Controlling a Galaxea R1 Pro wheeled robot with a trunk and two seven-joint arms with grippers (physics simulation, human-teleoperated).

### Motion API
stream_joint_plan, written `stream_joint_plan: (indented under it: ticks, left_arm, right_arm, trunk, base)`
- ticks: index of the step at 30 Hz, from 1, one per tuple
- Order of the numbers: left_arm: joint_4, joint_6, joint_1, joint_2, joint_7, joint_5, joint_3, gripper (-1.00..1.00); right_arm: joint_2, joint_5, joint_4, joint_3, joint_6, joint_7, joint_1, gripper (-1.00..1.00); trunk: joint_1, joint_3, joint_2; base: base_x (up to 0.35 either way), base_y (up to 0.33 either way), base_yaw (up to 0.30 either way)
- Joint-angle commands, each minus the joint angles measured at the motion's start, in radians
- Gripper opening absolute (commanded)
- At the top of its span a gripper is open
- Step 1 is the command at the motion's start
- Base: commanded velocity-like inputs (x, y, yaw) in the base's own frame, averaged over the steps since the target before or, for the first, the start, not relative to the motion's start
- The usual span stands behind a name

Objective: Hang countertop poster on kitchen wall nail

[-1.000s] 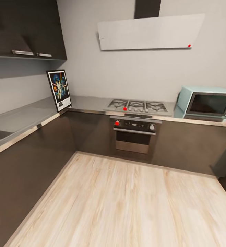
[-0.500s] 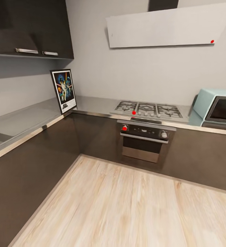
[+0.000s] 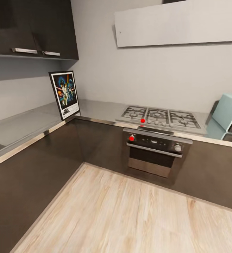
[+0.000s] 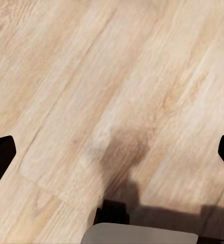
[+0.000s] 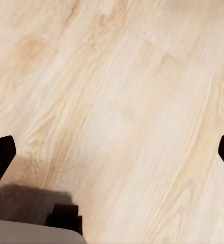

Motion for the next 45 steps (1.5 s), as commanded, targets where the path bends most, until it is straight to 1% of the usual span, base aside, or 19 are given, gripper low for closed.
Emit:
stream_joint_plan:
  ticks: [1,3,8,14,18,20,22,23,27,30,32,38,45]
  left_arm:
    - [-0.001,-0.002,0.0,0.0,0.0,0.0,0.002,1.0]
    - [-0.001,-0.002,0.0,-0.001,0.0,0.0,0.005,1.0]
    - [0.0,-0.002,0.0,-0.001,-0.001,0.0,0.031,1.0]
    - [0.0,-0.002,0.0,-0.001,-0.001,0.0,0.04,1.0]
    - [0.001,-0.002,0.0,-0.001,-0.001,0.0,0.042,1.0]
    - [0.001,-0.002,0.0,-0.001,0.0,0.001,0.042,1.0]
    - [0.001,-0.002,0.0,-0.001,-0.001,0.013,0.042,1.0]
    - [0.001,-0.002,0.0,-0.001,-0.001,0.027,0.042,1.0]
    - [0.003,-0.002,0.0,-0.001,-0.001,0.031,0.042,1.0]
    - [0.058,-0.004,0.0,-0.001,-0.001,0.036,0.041,1.0]
    - [0.075,-0.017,0.0,-0.001,-0.001,0.037,0.041,1.0]
    - [0.093,-0.066,0.0,-0.001,0.0,0.038,0.042,1.0]
    - [0.097,-0.077,0.0,-0.001,0.001,0.039,0.042,1.0]
  right_arm:
    - [0.0,0.01,0.001,0.0,-0.002,-0.006,0.0,1.0]
    - [0.0,0.01,0.001,0.0,-0.002,-0.007,-0.001,1.0]
    - [0.0,0.011,0.0,0.0,-0.002,-0.008,-0.001,1.0]
    - [0.001,0.012,0.0,0.0,-0.002,-0.008,-0.002,1.0]
    - [0.002,0.012,0.0,0.0,-0.002,-0.012,-0.002,1.0]
    - [0.002,0.013,0.001,0.001,-0.002,-0.03,-0.002,1.0]
    - [0.006,0.014,0.001,0.002,-0.002,-0.055,-0.002,1.0]
    - [0.01,0.016,0.002,0.004,-0.001,-0.068,-0.002,1.0]
    - [0.011,0.016,0.002,0.004,-0.001,-0.072,-0.002,1.0]
    - [0.011,0.016,0.002,0.005,-0.001,-0.074,-0.002,1.0]
    - [0.012,0.016,0.002,0.005,-0.001,-0.074,-0.002,1.0]
    - [0.011,0.016,0.002,0.005,-0.001,-0.074,-0.002,1.0]
    - [0.012,0.016,0.002,0.005,-0.001,-0.075,-0.002,1.0]
  trunk:
    - [0.001,-0.001,0.0]
    - [0.001,-0.002,0.0]
    - [0.001,-0.005,0.0]
    - [0.001,-0.008,0.0]
    - [0.001,-0.01,0.0]
    - [0.001,-0.011,0.0]
    - [0.001,-0.012,0.0]
    - [0.001,-0.012,0.0]
    - [0.001,-0.014,0.0]
    - [0.001,-0.016,0.0]
    - [0.001,-0.017,0.0]
    - [0.001,-0.02,0.0]
    - [0.001,-0.024,0.0]
  base:
    - [0.323,-0.106,0.26]
    - [0.323,-0.106,0.263]
    - [0.322,-0.107,0.268]
    - [0.21,-0.071,0.27]
    - [0.056,-0.019,0.271]
    - [0.02,-0.007,0.271]
    - [0.009,-0.003,0.271]
    - [0.002,-0.001,0.271]
    - [0.001,0.0,0.271]
    - [0.0,0.0,0.271]
    - [0.0,0.0,0.271]
    - [0.0,0.0,0.271]
    - [0.0,0.0,0.271]
